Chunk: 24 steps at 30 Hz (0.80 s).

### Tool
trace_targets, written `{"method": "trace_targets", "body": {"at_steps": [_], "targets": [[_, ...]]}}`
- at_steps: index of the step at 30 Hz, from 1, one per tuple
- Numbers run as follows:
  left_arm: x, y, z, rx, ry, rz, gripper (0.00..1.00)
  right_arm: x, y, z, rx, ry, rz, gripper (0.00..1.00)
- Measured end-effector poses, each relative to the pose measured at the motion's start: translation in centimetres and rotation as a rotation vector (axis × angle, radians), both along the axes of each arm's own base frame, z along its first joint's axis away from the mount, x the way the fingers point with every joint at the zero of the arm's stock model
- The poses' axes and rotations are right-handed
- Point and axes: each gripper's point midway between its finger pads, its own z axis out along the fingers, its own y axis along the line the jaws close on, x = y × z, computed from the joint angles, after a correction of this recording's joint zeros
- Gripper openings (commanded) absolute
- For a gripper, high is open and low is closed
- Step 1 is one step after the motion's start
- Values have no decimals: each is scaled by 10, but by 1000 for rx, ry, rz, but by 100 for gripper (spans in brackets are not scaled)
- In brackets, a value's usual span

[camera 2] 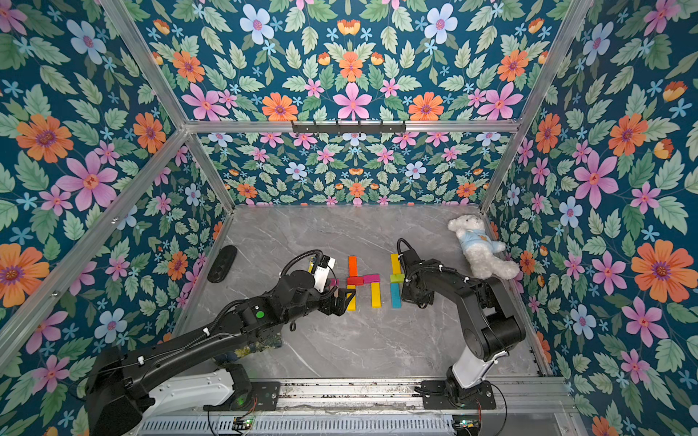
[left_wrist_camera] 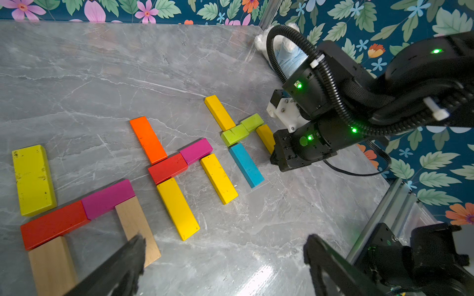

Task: Assemble the letter h with building blocks
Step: Adjust the building block at the center of the board.

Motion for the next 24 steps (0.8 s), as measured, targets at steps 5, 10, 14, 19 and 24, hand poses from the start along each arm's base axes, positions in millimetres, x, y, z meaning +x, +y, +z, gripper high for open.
{"method": "trace_targets", "body": {"at_steps": [5, 10, 14, 19, 24], "targets": [[0, 0, 0, 0, 0, 1, 99, -1, 2, 5, 11, -17, 7, 31], [3, 3, 3, 0, -13, 21, 100, 4, 20, 40, 73, -127, 73, 55], [6, 9, 10, -9, -34, 52, 100, 11, 30, 85, 145, -275, 99, 62], [20, 28, 39, -39, -107, 182, 92, 18, 28, 132, 210, -431, 99, 86], [37, 67, 63, -38, -269, 367, 100, 33, 10, 152, 162, -495, 45, 91]]}}
